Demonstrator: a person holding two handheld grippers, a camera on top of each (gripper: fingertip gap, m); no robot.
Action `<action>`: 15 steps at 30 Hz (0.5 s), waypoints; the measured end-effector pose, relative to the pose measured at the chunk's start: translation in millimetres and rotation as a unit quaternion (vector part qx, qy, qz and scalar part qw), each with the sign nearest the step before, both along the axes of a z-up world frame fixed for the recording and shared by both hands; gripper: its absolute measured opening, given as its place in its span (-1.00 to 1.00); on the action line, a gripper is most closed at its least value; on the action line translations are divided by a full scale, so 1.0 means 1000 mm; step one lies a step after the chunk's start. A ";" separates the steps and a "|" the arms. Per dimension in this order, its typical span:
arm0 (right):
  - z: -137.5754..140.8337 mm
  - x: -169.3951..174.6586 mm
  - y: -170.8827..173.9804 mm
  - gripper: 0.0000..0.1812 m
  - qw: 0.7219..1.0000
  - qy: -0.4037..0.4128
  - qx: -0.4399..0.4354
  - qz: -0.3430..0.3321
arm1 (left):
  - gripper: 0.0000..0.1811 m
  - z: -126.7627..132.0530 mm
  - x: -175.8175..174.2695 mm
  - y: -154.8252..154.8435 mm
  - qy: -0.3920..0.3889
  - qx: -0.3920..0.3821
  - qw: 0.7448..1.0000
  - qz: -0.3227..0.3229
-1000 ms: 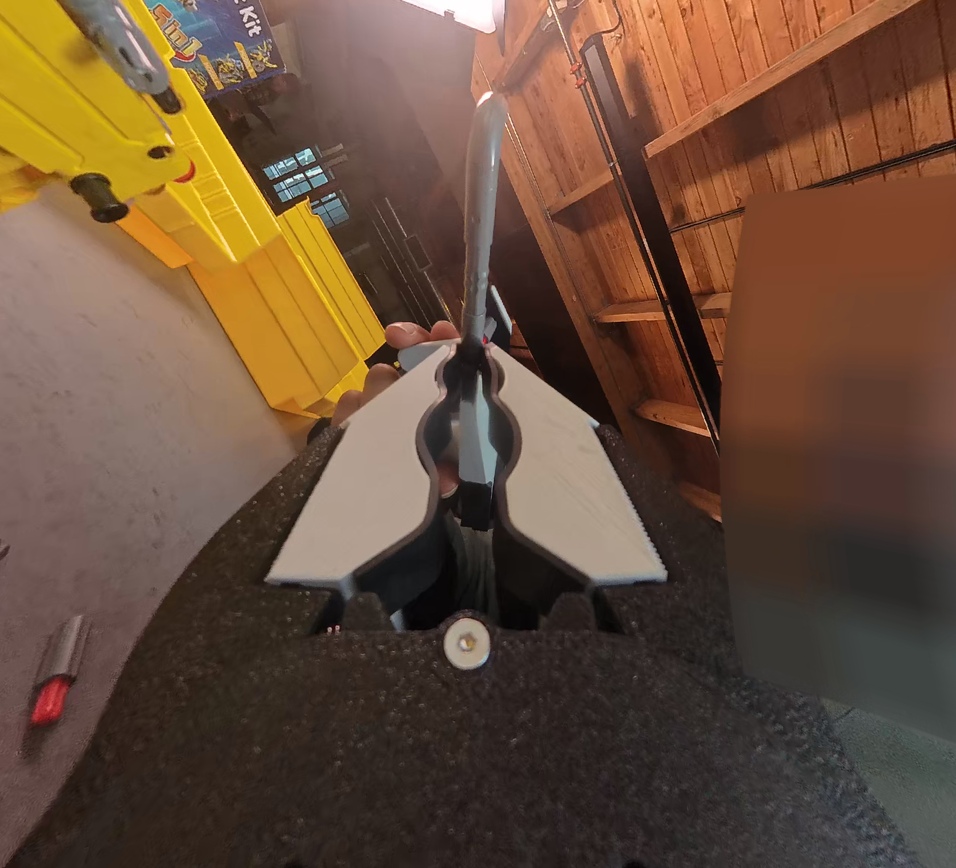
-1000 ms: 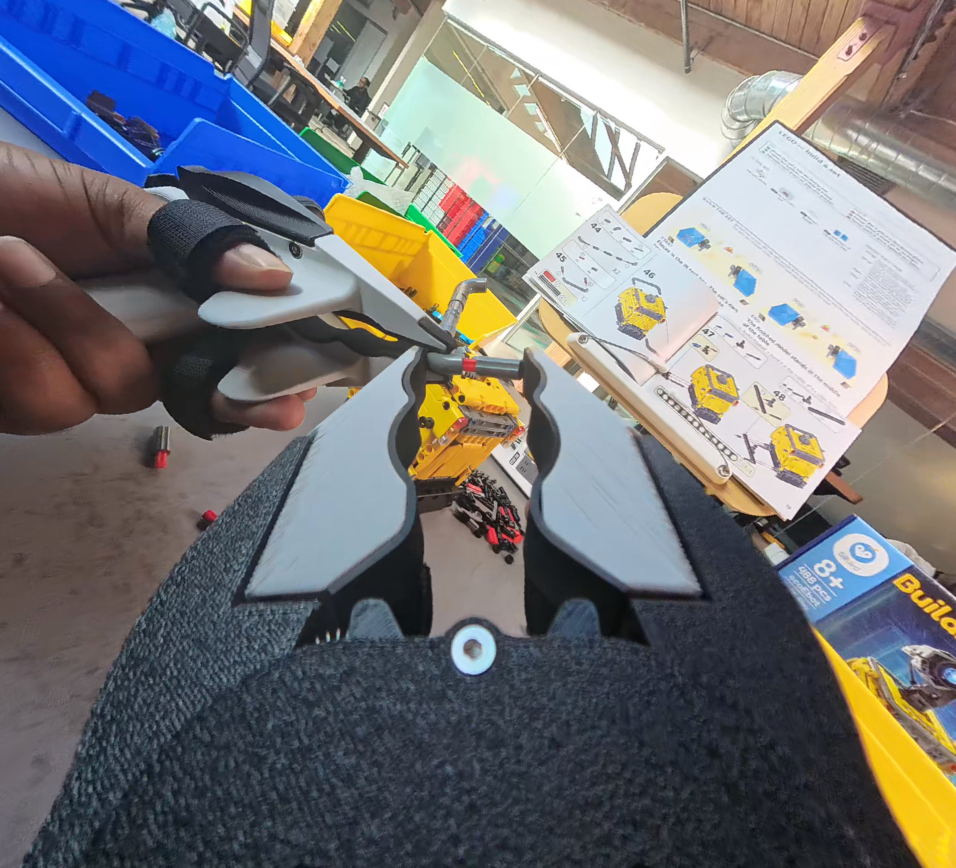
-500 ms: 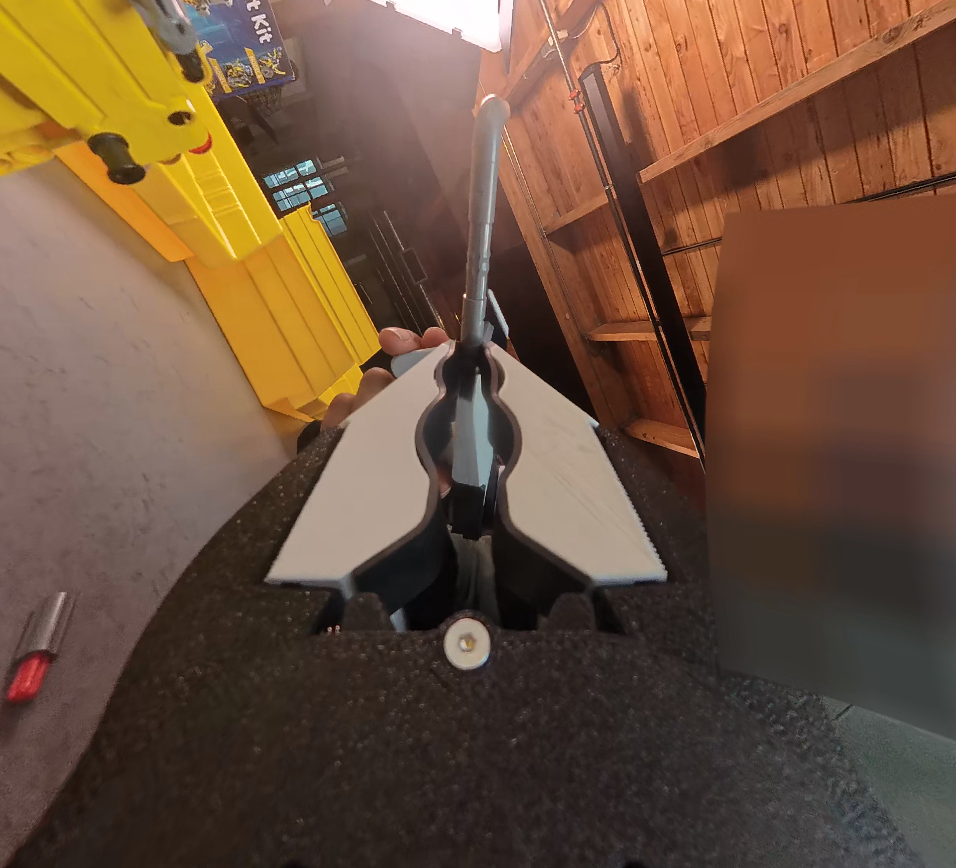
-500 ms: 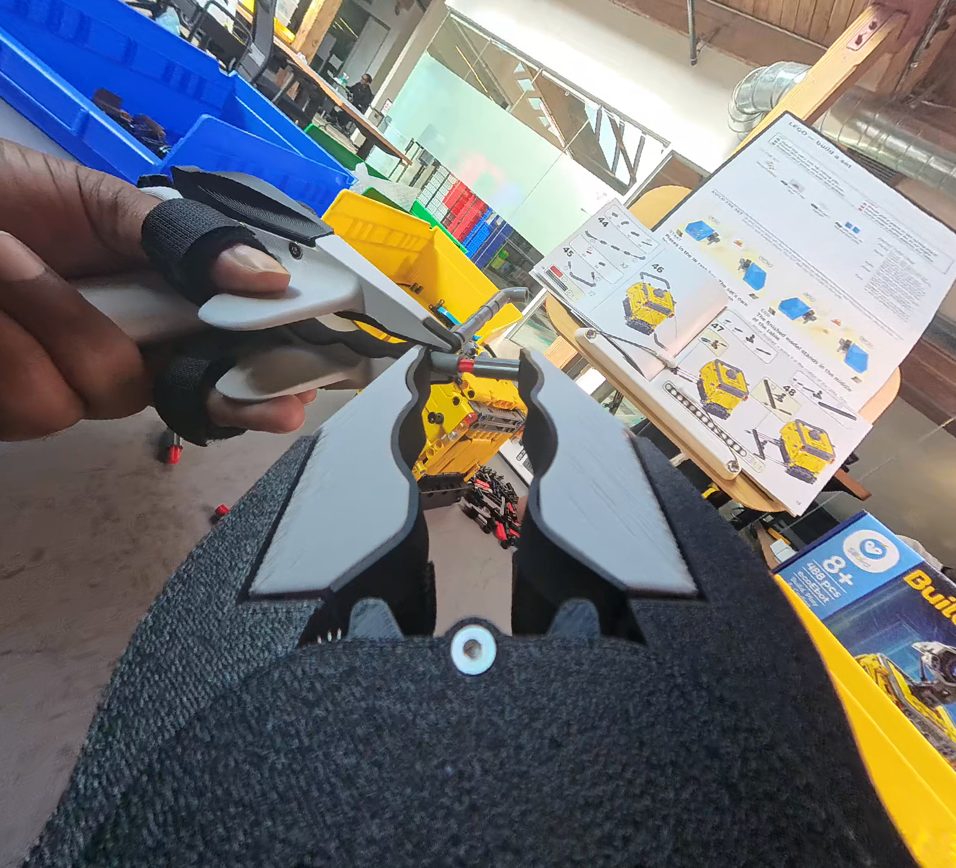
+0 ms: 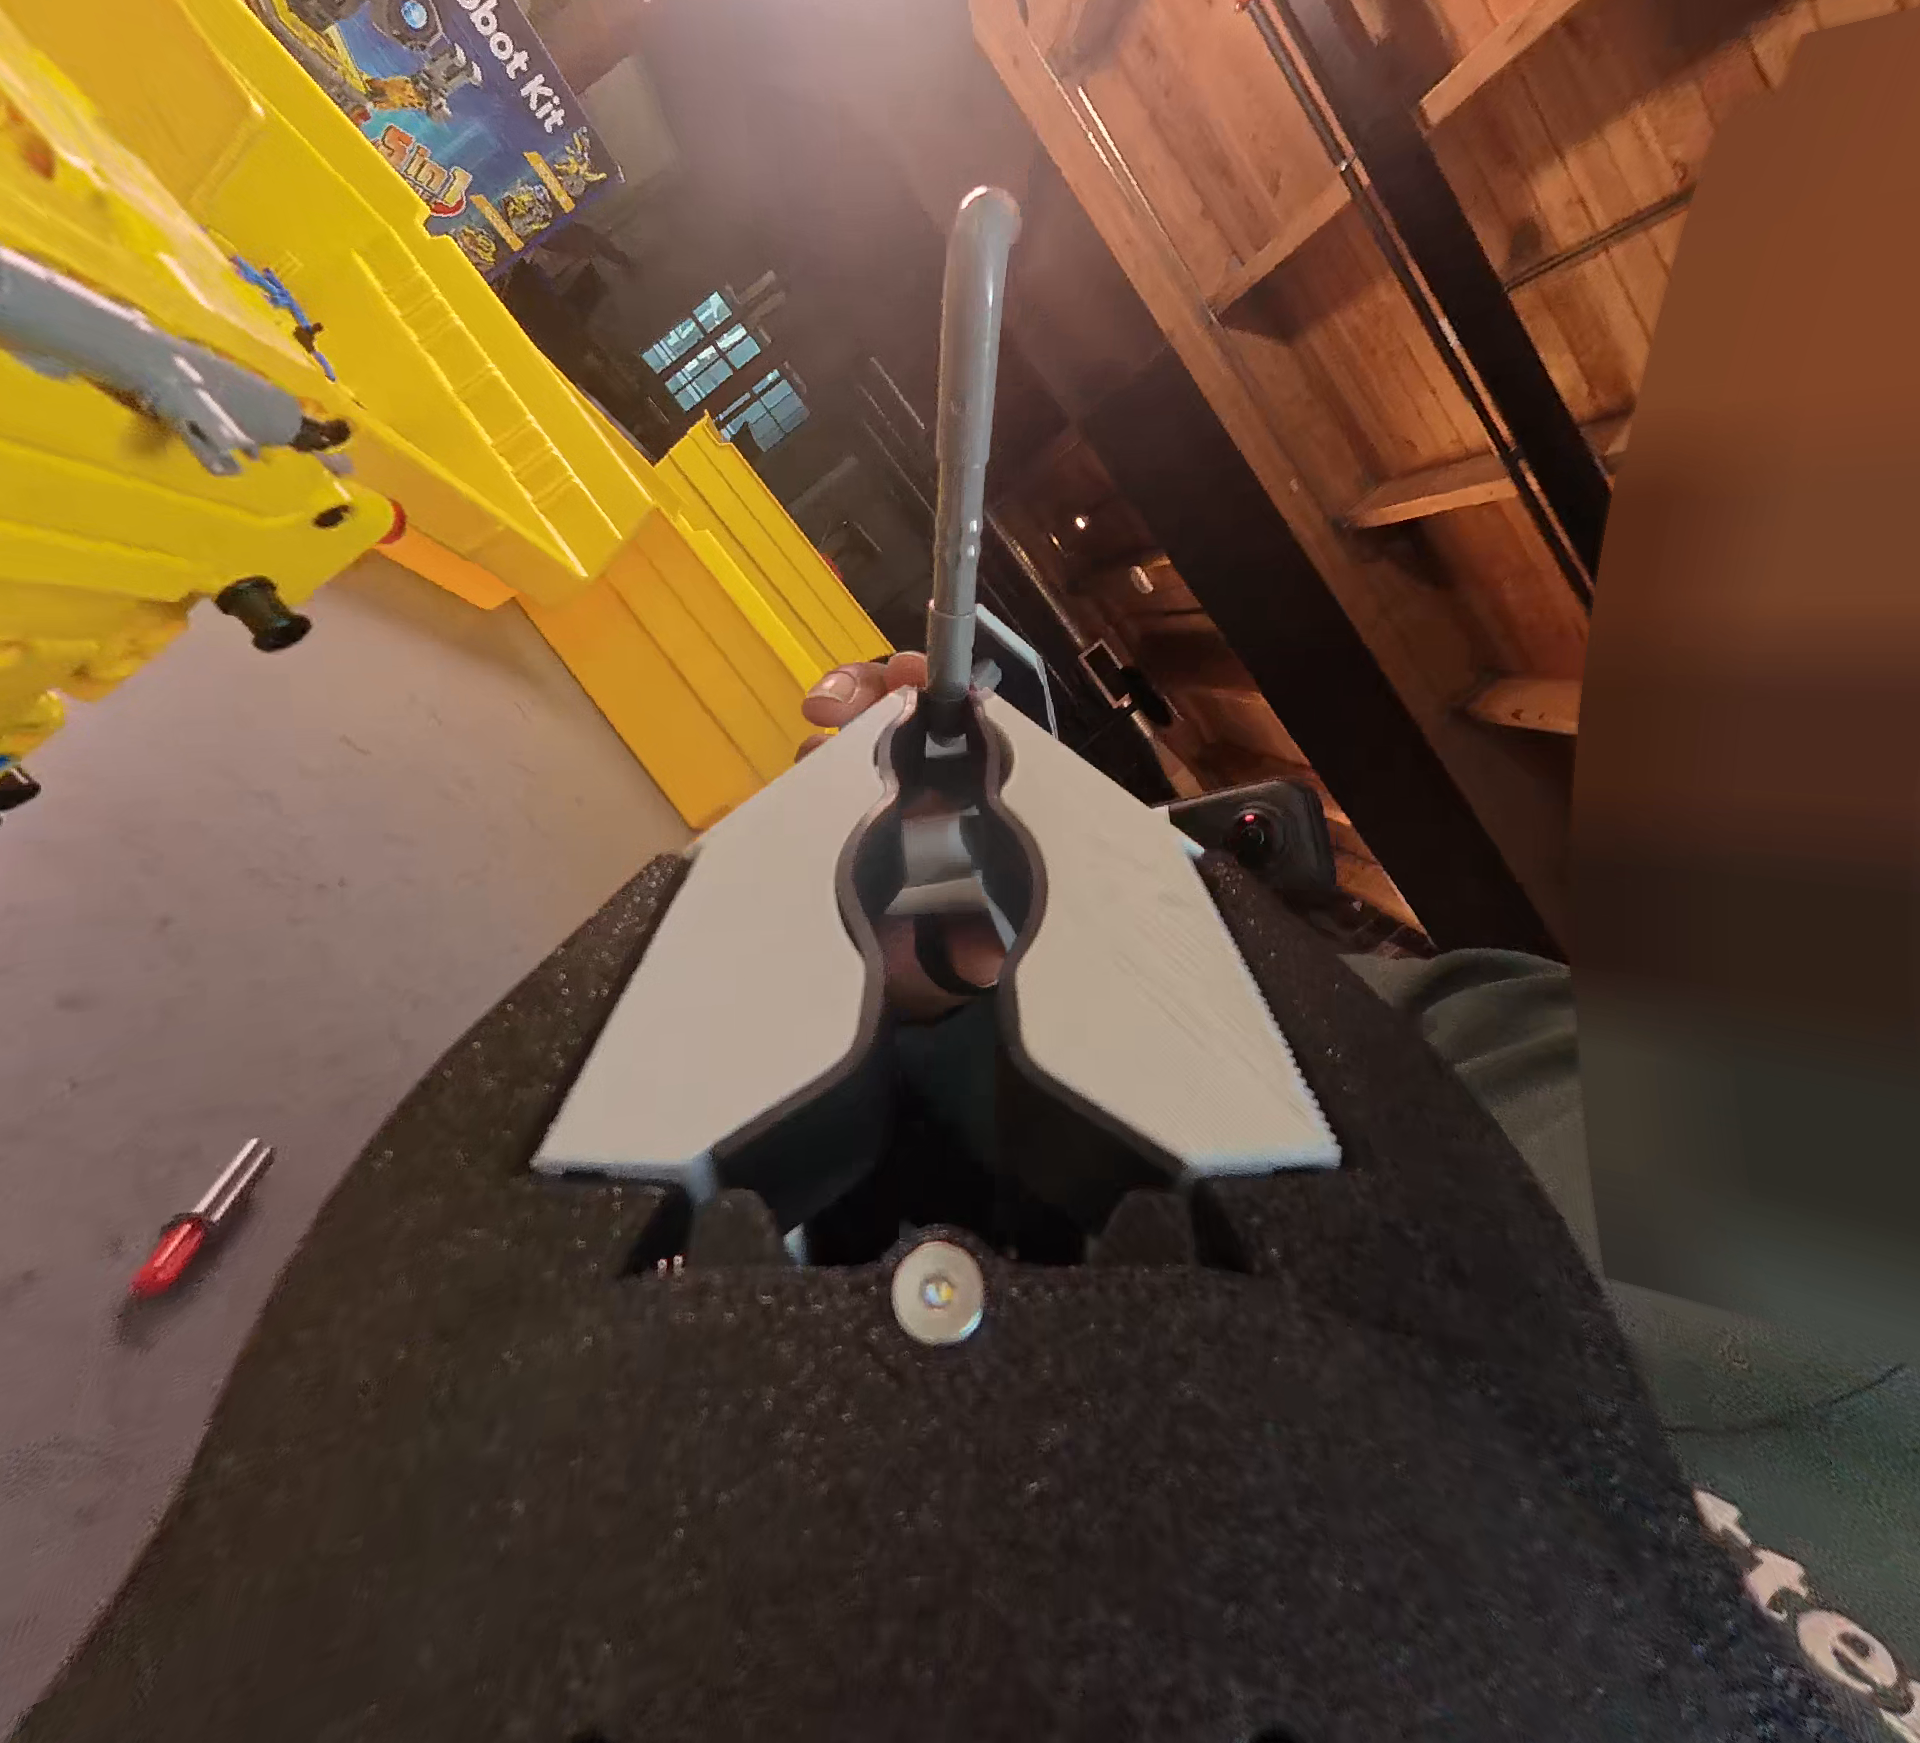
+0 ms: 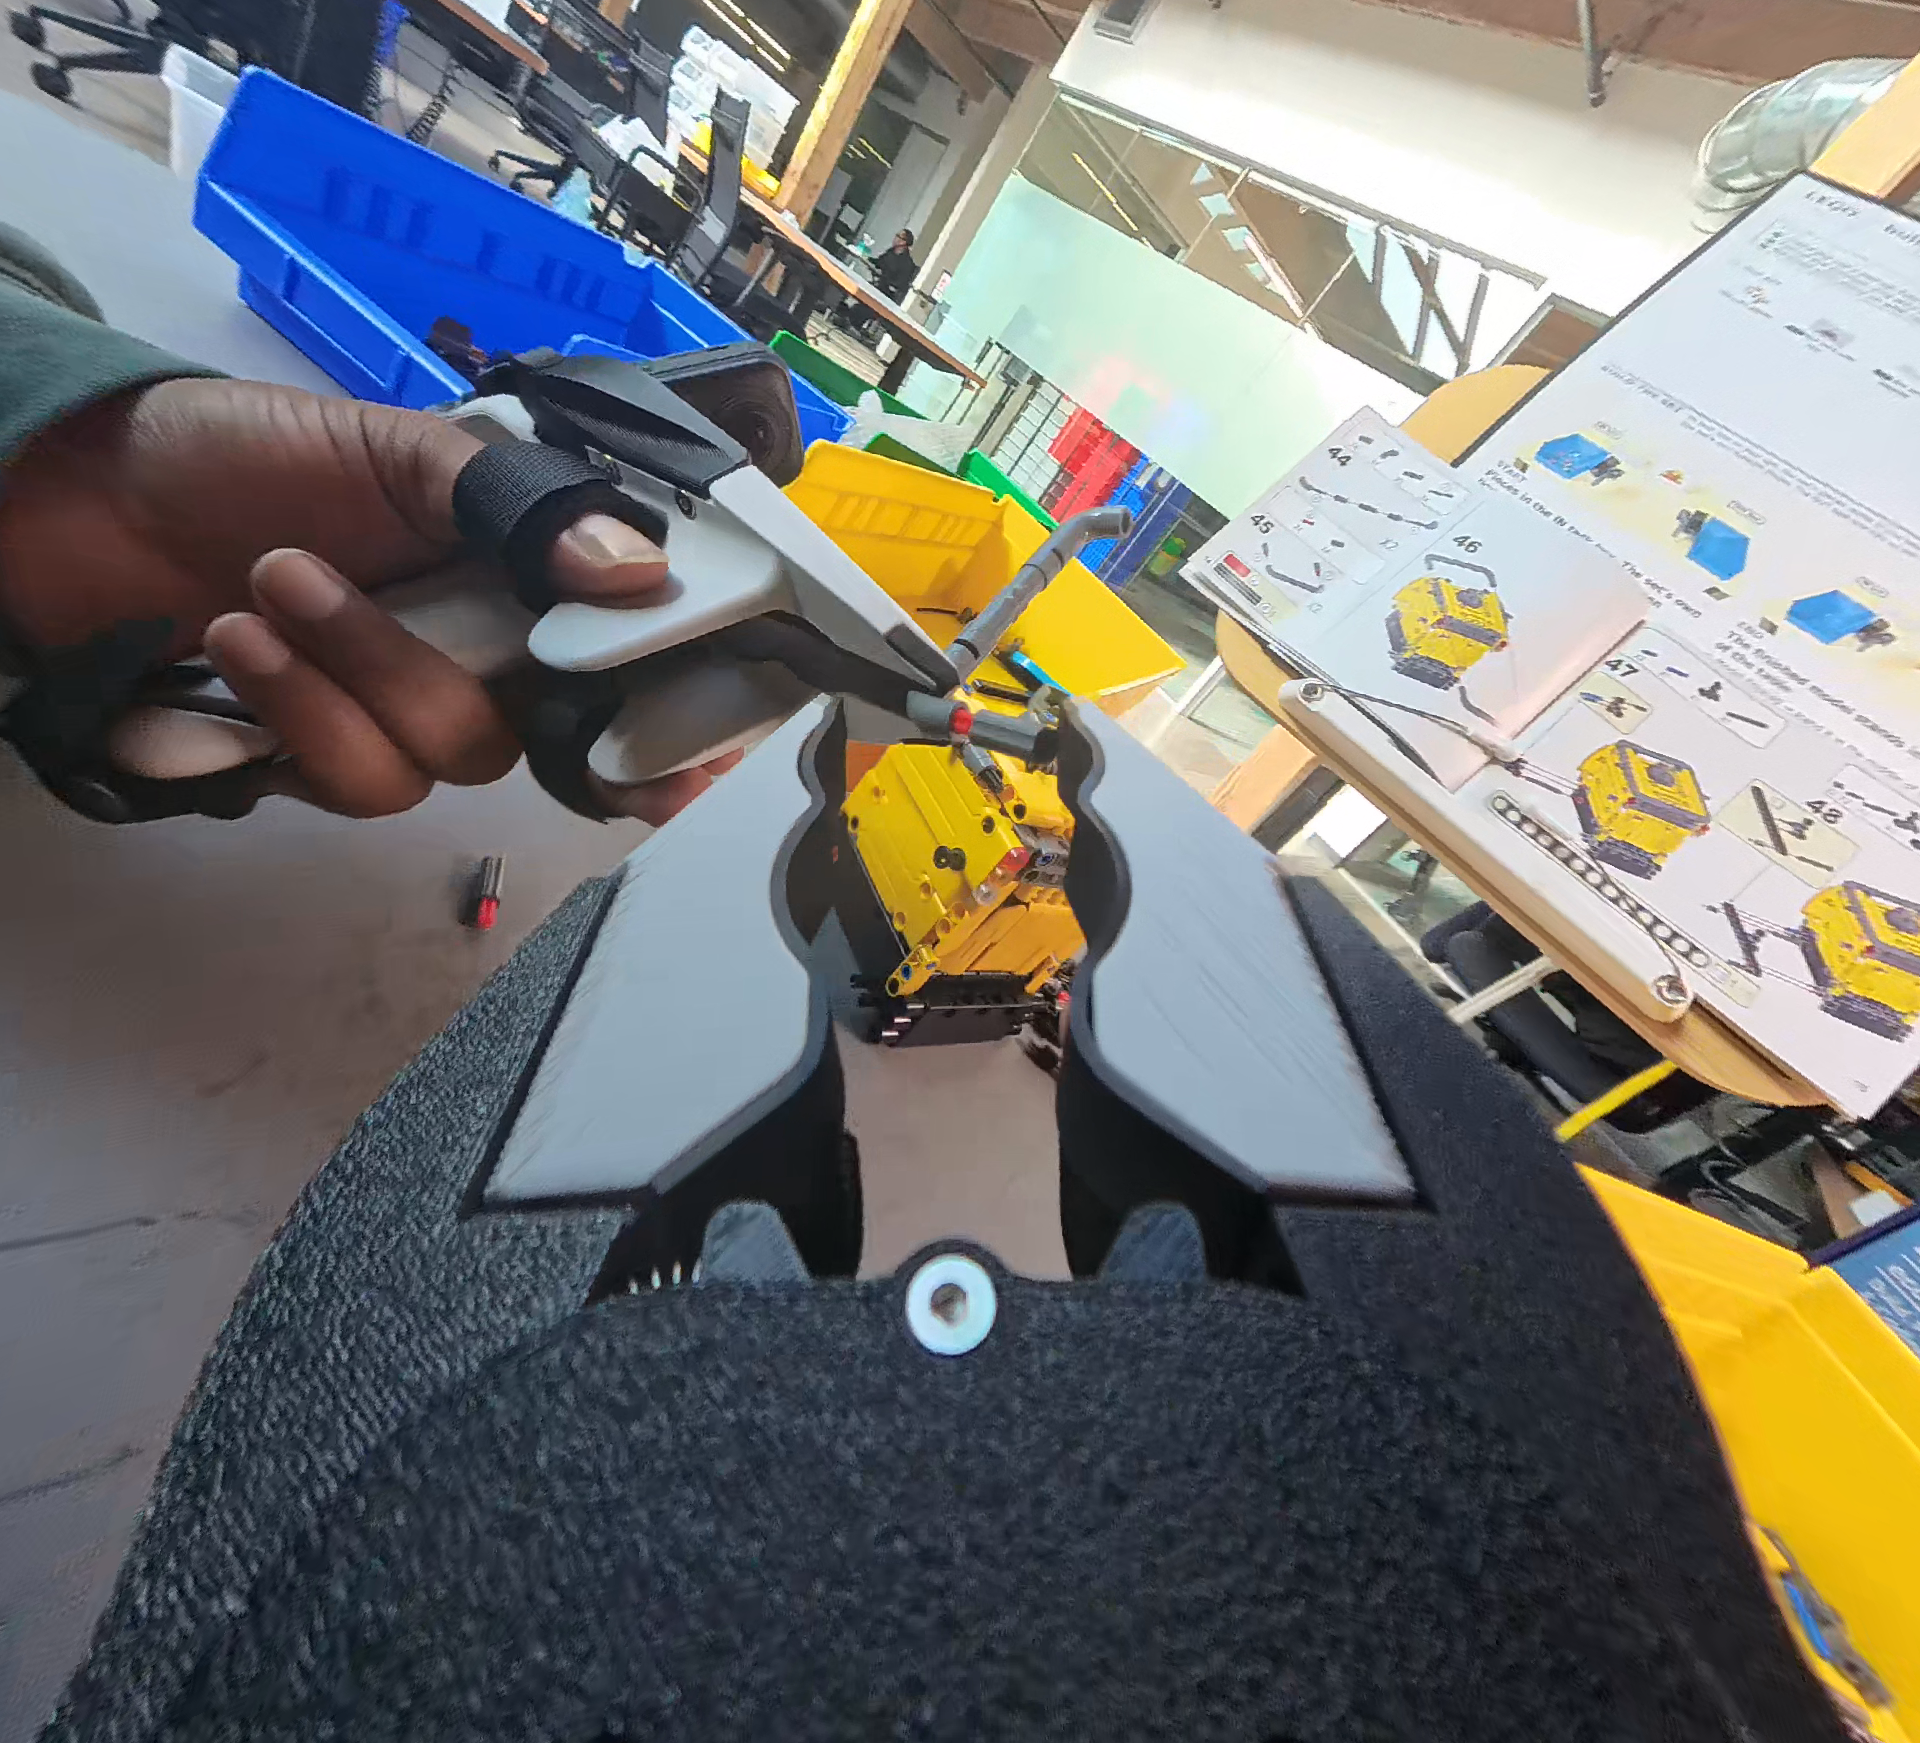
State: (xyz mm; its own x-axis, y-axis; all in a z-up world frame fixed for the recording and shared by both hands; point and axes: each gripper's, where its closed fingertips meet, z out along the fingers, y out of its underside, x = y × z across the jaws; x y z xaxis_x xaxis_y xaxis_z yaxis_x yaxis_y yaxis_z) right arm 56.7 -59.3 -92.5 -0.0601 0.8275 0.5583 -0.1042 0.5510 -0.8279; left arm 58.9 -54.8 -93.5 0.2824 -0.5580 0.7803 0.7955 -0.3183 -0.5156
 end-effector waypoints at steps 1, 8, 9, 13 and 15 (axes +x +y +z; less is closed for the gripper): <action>-0.001 0.001 -0.001 -0.56 1.000 -0.007 -0.005 0.010 | -0.94 -0.001 0.000 0.000 0.014 0.000 1.000 -0.003; -0.002 0.009 0.002 -0.79 0.998 -0.023 -0.038 0.042 | -0.93 -0.009 0.010 -0.002 0.025 -0.008 0.998 -0.051; -0.001 0.010 0.003 -0.81 0.998 -0.024 -0.048 0.045 | -0.93 -0.009 0.012 -0.003 0.020 -0.009 0.998 -0.057; 0.004 0.013 0.000 -0.83 0.990 -0.022 -0.112 0.081 | -0.93 -0.005 0.014 -0.005 -0.028 -0.001 0.996 -0.081; 0.008 0.014 0.000 -0.88 0.981 -0.021 -0.162 0.104 | -0.93 -0.002 0.014 -0.006 -0.045 0.004 0.995 -0.085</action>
